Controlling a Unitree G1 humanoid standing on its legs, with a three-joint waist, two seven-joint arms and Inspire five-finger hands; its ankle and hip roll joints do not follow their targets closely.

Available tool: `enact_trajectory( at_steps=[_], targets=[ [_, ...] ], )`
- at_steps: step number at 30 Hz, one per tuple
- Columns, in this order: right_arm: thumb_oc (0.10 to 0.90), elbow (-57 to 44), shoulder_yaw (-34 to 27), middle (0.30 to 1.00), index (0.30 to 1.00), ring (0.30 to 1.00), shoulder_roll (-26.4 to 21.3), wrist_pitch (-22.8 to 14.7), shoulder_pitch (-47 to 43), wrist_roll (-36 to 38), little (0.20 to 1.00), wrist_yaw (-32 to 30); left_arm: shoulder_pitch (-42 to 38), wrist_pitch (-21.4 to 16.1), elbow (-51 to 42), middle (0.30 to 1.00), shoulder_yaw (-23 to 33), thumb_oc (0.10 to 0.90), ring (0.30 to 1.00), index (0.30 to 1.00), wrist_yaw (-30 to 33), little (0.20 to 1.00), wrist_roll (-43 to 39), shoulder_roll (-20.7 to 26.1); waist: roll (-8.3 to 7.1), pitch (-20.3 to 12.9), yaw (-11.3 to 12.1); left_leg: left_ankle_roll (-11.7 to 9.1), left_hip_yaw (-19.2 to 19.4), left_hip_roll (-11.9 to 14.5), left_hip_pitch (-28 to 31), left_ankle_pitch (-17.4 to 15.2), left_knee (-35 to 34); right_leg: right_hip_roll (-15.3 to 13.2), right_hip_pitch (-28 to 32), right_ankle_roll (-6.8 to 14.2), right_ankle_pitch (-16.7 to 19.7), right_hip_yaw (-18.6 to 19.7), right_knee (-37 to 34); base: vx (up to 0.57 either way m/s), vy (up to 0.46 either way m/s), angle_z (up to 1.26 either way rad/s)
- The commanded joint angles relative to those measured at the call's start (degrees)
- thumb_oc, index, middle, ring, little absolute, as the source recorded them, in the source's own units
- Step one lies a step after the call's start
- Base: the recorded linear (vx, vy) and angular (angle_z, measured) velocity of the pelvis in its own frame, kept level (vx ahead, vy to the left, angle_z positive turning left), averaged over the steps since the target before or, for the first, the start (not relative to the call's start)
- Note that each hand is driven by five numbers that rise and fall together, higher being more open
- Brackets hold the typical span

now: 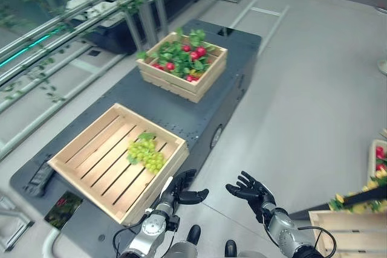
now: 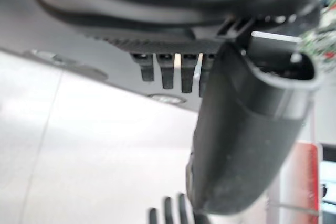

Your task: Pick up the fruits from the basket on one side to the basket on the other side

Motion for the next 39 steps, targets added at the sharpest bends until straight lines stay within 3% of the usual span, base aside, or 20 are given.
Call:
enact_trajectory(
  at_steps=[1, 2, 6, 13, 15, 16, 17, 18, 20, 22, 23, 24, 26, 30, 32, 33, 34, 35, 36, 39],
  targets=[
    [0.800, -7.61, -1.51, 0.900, 0.900, 0.900, 0.41, -7.61, -1.08, 3.28, 0.900, -2.72, -3.39, -5.42, -5.92, 0.900, -0.16, 0.800, 0.900, 0.900, -2.10, 0.900, 2.66, 1.02, -1.85, -0.31, -2.68, 6.14, 12.13, 3.46, 1.92, -10.76, 9.54, -3.40, 0.00, 1.92, 6.41, 0.03, -0.59, -0.02, 0.120, 1.23],
    [0.800, -6.94, -1.48, 0.900, 0.900, 0.900, 0.64, -8.14, -1.45, 3.37, 0.900, -3.09, -4.18, -5.28, -5.68, 0.900, -0.77, 0.800, 0.900, 0.900, -1.79, 0.900, 2.48, 0.75, -1.07, -0.46, -3.38, 6.38, 13.71, 4.23, 4.22, -9.93, 4.53, -2.99, -0.08, 2.20, 5.94, -0.52, -0.18, 0.03, 0.172, 0.85],
    [0.800, -7.91, -0.68, 0.900, 0.900, 0.900, 1.68, -8.00, -0.88, 5.13, 0.900, -4.77, -6.04, -4.66, -5.93, 0.900, -2.77, 0.800, 0.900, 0.900, 0.13, 0.900, 2.84, 1.14, 0.03, -1.58, -3.46, 6.58, 9.18, 3.61, 8.67, -6.38, -6.07, -2.22, -0.37, 3.70, 6.26, -0.70, -0.32, 0.02, 0.079, 0.52],
    [0.800, -7.09, -0.64, 0.900, 0.900, 0.900, 2.47, -7.80, -1.06, 3.05, 0.900, -6.52, -6.18, -5.14, -6.26, 0.900, -1.91, 0.800, 0.900, 0.900, 1.54, 0.900, 2.85, 2.20, -0.07, -1.59, -3.03, 7.93, 7.68, 2.64, 10.18, -6.63, -7.74, -2.70, -0.71, 4.36, 6.43, -0.66, 0.32, 0.04, 0.089, 0.14],
    [0.800, -7.21, -0.83, 0.900, 0.900, 0.900, 2.87, -7.89, -1.03, 2.59, 0.900, -7.51, -5.59, -5.49, -6.95, 0.900, -1.42, 0.800, 0.900, 0.900, 1.51, 0.900, 3.15, 2.73, 0.20, -1.55, -2.66, 8.65, 7.67, 2.37, 10.16, -6.65, -7.99, -2.68, -1.24, 4.35, 5.04, -0.90, 3.73, 0.01, 0.124, 0.01],
    [0.800, -7.73, -0.89, 0.900, 0.900, 0.900, 3.48, -8.05, -0.99, 2.27, 0.900, -8.34, -5.44, -5.94, -7.62, 0.900, -1.19, 0.800, 0.900, 0.900, 1.49, 0.900, 3.87, 3.33, 0.66, -1.00, -2.68, 9.60, 8.62, 2.26, 9.84, -6.64, -7.75, -2.78, -4.00, 5.15, 4.69, -1.53, 12.75, -0.02, 0.109, -0.01],
    [0.800, -7.81, -0.89, 0.900, 0.900, 0.900, 3.57, -8.10, -0.97, 2.18, 0.900, -8.36, -5.41, -6.04, -7.72, 0.900, -1.16, 0.800, 0.900, 0.900, 1.47, 0.900, 3.92, 3.43, 0.60, -0.99, -2.67, 9.74, 8.77, 2.14, 9.71, -6.66, -7.69, -2.93, -4.66, 5.31, 4.51, -1.47, 13.88, -0.06, 0.177, 0.03],
    [0.800, -10.23, -0.80, 0.900, 0.900, 0.900, 3.72, -8.10, 0.35, 1.07, 0.900, -8.71, -4.72, -6.97, -9.25, 0.900, -0.77, 0.800, 0.900, 0.900, 1.74, 0.900, 4.65, 4.57, 1.45, 0.60, -3.00, 10.12, 9.36, 2.85, 9.21, -6.26, -7.00, -4.04, -9.50, 6.44, 6.44, -0.86, 25.21, -0.05, 0.099, -0.01],
    [0.800, -10.45, -1.02, 0.900, 0.900, 0.900, 3.43, -8.38, 1.12, 1.14, 0.900, -8.33, -4.71, -7.04, -10.21, 0.900, -0.77, 0.800, 0.900, 0.900, 2.31, 0.900, 6.15, 5.38, 1.40, 1.86, -3.49, 9.96, 8.80, 2.92, 9.17, -6.30, -6.88, -5.01, -12.29, 6.79, 8.62, 0.94, 27.73, -0.02, 0.014, -0.01],
    [0.800, -9.91, -1.12, 0.900, 0.900, 0.900, 3.53, -8.68, 1.15, 1.40, 0.900, -7.88, -5.27, -6.63, -11.01, 0.900, -1.02, 0.800, 0.900, 0.900, 2.86, 0.900, 6.85, 6.00, 1.00, 2.30, -4.16, 9.51, 7.59, 2.84, 9.78, -6.56, -7.22, -5.37, -12.73, 6.85, 9.64, 2.52, 23.29, 0.10, -0.166, 0.16],
    [0.800, -9.29, -0.78, 0.900, 0.900, 0.900, 3.70, -8.95, 0.88, 1.46, 0.900, -7.73, -6.20, -6.41, -11.69, 0.900, -1.17, 0.800, 0.900, 0.900, 3.48, 0.900, 6.28, 6.29, 0.70, 2.55, -5.09, 9.08, 6.05, 3.11, 10.71, -6.98, -7.67, -5.94, -12.62, 6.60, 10.68, 4.59, 16.72, 0.13, -0.224, 0.22],
    [0.800, -9.20, -0.73, 0.900, 0.900, 0.900, 3.70, -8.97, 0.76, 1.52, 0.900, -7.75, -6.37, -6.37, -11.76, 0.900, -1.18, 0.800, 0.900, 0.900, 3.49, 0.900, 6.28, 6.28, 0.73, 2.67, -5.21, 9.01, 5.87, 3.22, 10.89, -7.10, -7.71, -5.92, -12.37, 6.54, 10.69, 4.69, 15.65, 0.13, -0.278, 0.35],
    [0.800, -6.15, -0.78, 0.900, 0.900, 0.900, 3.56, -9.56, -1.31, 1.88, 0.900, -7.52, -8.02, -6.93, -11.90, 0.900, -1.87, 0.800, 0.900, 0.900, 4.38, 0.900, 7.14, 5.92, 0.74, 2.47, -5.67, 8.54, 4.49, 3.92, 11.48, -8.09, -8.03, -5.18, -10.03, 6.29, 9.72, 7.02, 5.93, 0.12, -0.302, 0.45],
    [0.800, -5.15, -1.08, 0.900, 0.900, 0.900, 3.53, -7.81, -2.43, 2.15, 0.900, -7.20, -6.59, -7.40, -12.49, 0.900, -1.04, 0.800, 0.900, 0.900, 4.65, 0.900, 7.99, 5.20, -0.06, 1.66, -4.53, 7.96, 4.38, 4.41, 11.40, -8.03, -6.03, -3.73, -5.75, 5.63, 8.28, 6.98, 3.88, 0.15, -0.232, 0.50],
    [0.800, -7.66, -0.55, 0.900, 0.900, 0.900, 3.10, -5.46, -0.58, 0.09, 0.900, -7.80, -4.20, -9.00, -14.29, 0.900, 0.18, 0.800, 0.900, 0.900, 4.62, 0.900, 8.15, 5.76, -1.70, 1.35, -4.29, 7.42, 5.70, 3.68, 8.70, -10.86, 3.49, -3.90, -4.07, 4.10, 7.83, 7.08, 3.02, 0.16, -0.149, -0.08],
    [0.800, -8.13, -0.57, 0.900, 0.900, 0.900, 2.74, -5.47, 0.41, -0.77, 0.900, -7.86, -3.42, -9.99, -14.92, 0.900, 0.64, 0.800, 0.900, 0.900, 4.66, 0.900, 8.00, 6.06, -1.95, 1.78, -4.02, 6.96, 5.64, 3.62, 6.66, -9.91, 6.96, -3.66, -3.57, 3.60, 7.55, 7.06, 3.14, 0.09, -0.062, -0.12],
    [0.800, -8.27, -0.52, 0.900, 0.900, 0.900, 2.47, -5.46, 0.76, -1.02, 0.900, -7.81, -3.19, -10.35, -15.14, 0.900, 0.81, 0.800, 0.900, 0.900, 4.80, 0.900, 8.00, 6.07, -1.81, 1.99, -3.86, 6.65, 5.33, 3.90, 5.58, -8.98, 7.15, -3.40, -3.26, 3.47, 7.41, 7.12, 3.13, 0.08, 0.032, -0.02],
    [0.800, -8.15, -0.30, 0.900, 0.900, 0.900, 1.43, -5.78, 1.19, -1.31, 0.900, -8.06, -3.24, -11.90, -15.42, 0.900, 1.06, 0.800, 0.900, 0.900, 5.80, 0.900, 8.41, 5.82, -1.21, 2.83, -3.30, 5.39, 5.29, 5.22, 3.20, -5.48, 4.58, -2.62, -2.02, 3.34, 7.03, 7.32, 2.59, 0.05, 0.083, 0.01],
    [0.800, -7.18, -0.47, 0.900, 0.900, 0.900, 1.00, -6.35, 0.61, -1.67, 0.900, -7.67, -4.01, -12.53, -15.25, 0.900, 0.87, 0.800, 0.900, 0.900, 6.74, 0.900, 9.56, 5.46, -1.32, 3.34, -3.35, 5.36, 6.92, 6.08, 3.13, -5.99, 3.39, -3.13, -1.69, 3.45, 6.78, 6.70, 2.37, 0.07, 0.110, -0.04],
    [0.800, -5.84, -1.06, 0.900, 0.900, 0.900, -0.03, -6.14, -0.38, -1.78, 0.900, -6.89, -6.23, -12.42, -15.32, 0.900, 0.13, 0.800, 0.900, 0.900, 10.54, 0.900, 14.59, 5.99, -1.12, 2.95, -3.58, 5.74, 5.74, 6.02, 5.42, -6.30, 0.18, -3.70, -1.88, 3.80, 6.62, 5.47, 2.38, 0.09, 0.101, -0.06]
  ],
)
